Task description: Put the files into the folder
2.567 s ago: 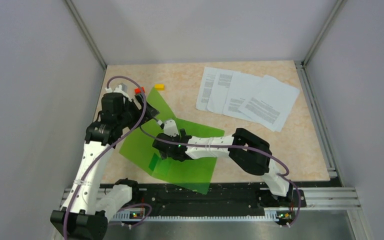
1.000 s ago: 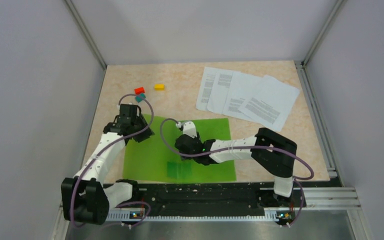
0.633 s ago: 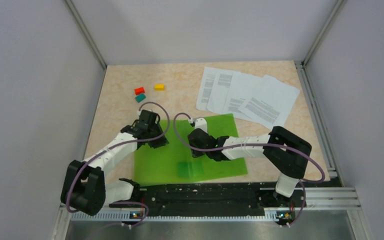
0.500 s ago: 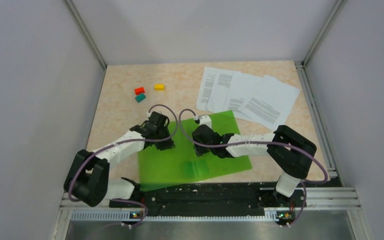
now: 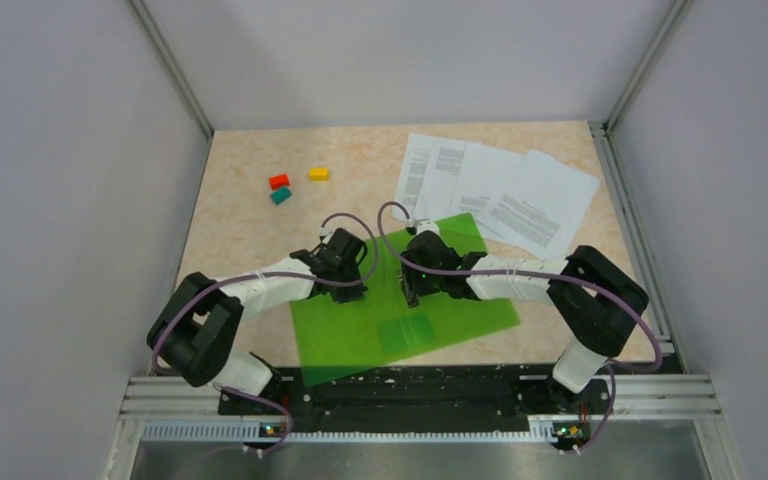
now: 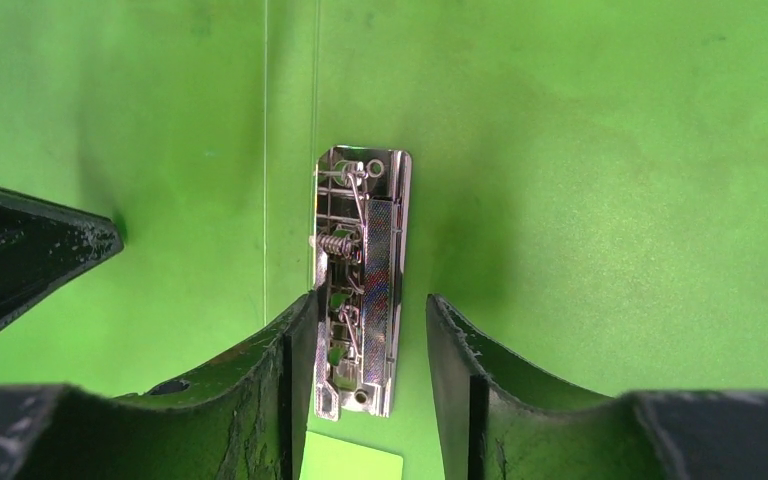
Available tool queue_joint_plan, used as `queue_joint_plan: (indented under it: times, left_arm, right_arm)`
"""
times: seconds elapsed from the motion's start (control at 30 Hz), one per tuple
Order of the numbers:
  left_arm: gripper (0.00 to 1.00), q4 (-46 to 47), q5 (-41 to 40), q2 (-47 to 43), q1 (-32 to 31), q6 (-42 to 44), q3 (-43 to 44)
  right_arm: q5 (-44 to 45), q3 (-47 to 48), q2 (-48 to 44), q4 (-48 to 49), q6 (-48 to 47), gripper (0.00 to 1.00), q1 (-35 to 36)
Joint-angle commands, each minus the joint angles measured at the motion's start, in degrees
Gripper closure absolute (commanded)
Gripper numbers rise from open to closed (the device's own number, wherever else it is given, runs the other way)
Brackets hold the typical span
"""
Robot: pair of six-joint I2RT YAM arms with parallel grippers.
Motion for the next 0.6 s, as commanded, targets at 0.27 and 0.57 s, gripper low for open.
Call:
queue_joint_plan:
  times: [0.27, 0.57]
  left_arm:
    - [0.98, -7.5, -11.2, 5.5, -2.4, -9.3, 3.8]
    - [0.94, -7.4, -9.2, 2.6, -2.5, -9.1, 4.1]
  right_arm:
    - [-0.4, 4.7, -7.6, -13.8, -4.8, 0.54, -1.4]
    - [0.8, 7.2, -8.5, -17.2, -3.5, 0.54, 1.6]
